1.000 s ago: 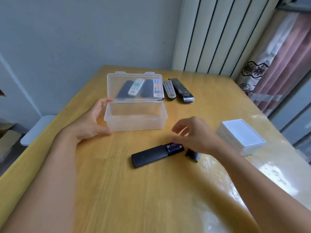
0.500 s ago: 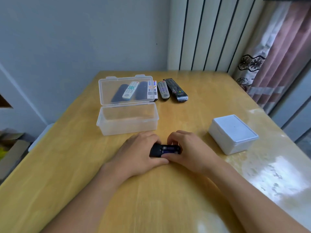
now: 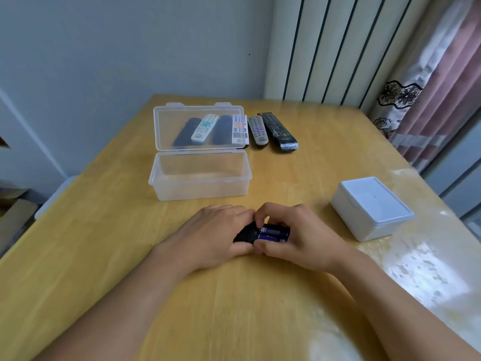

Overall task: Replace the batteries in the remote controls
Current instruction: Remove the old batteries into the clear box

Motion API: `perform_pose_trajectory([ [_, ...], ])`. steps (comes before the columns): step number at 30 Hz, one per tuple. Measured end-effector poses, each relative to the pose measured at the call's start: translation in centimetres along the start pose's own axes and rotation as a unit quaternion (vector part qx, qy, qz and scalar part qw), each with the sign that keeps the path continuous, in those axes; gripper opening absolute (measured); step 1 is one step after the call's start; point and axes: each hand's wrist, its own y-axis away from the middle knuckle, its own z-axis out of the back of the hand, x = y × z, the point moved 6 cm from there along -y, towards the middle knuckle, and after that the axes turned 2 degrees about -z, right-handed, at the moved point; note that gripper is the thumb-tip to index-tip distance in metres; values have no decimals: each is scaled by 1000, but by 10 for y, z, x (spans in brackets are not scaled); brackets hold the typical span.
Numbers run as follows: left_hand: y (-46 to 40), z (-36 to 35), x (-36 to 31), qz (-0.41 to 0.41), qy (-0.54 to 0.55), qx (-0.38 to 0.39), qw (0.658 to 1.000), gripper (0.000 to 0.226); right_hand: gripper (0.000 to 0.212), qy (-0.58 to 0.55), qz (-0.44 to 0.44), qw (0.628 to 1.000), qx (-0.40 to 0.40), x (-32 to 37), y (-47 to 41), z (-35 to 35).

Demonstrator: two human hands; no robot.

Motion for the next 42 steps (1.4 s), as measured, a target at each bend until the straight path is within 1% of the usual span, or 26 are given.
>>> perform_pose_trajectory([
  [2, 4, 2, -1, 6, 14, -7, 1000, 33, 18, 9, 25, 1000, 7, 6, 2, 1],
  [5, 8, 5, 0, 17, 10, -7, 1000, 25, 15, 1, 49, 998, 26, 14, 5, -3],
  [11, 13, 3, 1, 42, 23, 18, 999, 35, 27, 37, 72, 996, 47, 25, 0, -17],
  [15, 12, 4, 3, 51, 36, 13, 998, 33, 30, 18, 75, 996, 42, 24, -3, -21],
  [18, 10, 6, 6, 46, 57, 2, 997, 35, 35, -22, 62, 998, 21, 18, -5, -18],
  [20, 9, 6, 8, 49, 60, -3, 997, 43, 29, -44, 54, 997, 14, 14, -6, -15],
  [21, 9, 7, 9, 47, 52, -10, 997, 46, 22, -50, 54, 997, 10, 14, -5, -13],
  [22, 8, 10, 9, 46, 41, -25, 998, 48, 20, -60, 52, 997, 4, 13, -5, -9],
  [23, 8, 14, 9, 48, 30, -48, 997, 50, 25, -71, 46, 996, -7, 12, -3, -4],
  [25, 10, 23, 11, 70, 20, -91, 993, 51, 36, -83, 25, 995, -53, 4, 2, 9],
  [27, 14, 25, 13, 100, 58, -103, 988, 43, 35, -119, 3, 988, -99, -1, 5, 20],
  [29, 16, 17, 9, 108, 184, -82, 973, 34, 29, -156, -4, 980, -125, -2, 5, 25],
  [31, 19, 6, 0, 116, 318, -52, 939, 31, 25, -151, -14, 978, -143, -2, 5, 26],
  [32, 19, 3, -3, 127, 357, -49, 924, 32, 26, -158, -24, 974, -163, -3, 6, 28],
  [35, 15, -2, -7, 159, 415, -80, 892, 41, 30, -198, -36, 954, -223, -2, 10, 29],
  [37, 12, -6, -11, 150, 458, -75, 873, 40, 27, -157, -25, 959, -234, 6, 11, 25],
  [40, 11, -13, -23, 115, 546, -56, 828, 31, 26, -96, -21, 962, -253, 14, 10, 18],
  [42, 10, -15, -26, 110, 560, -69, 818, 28, 23, -82, -22, 958, -276, 14, 10, 18],
])
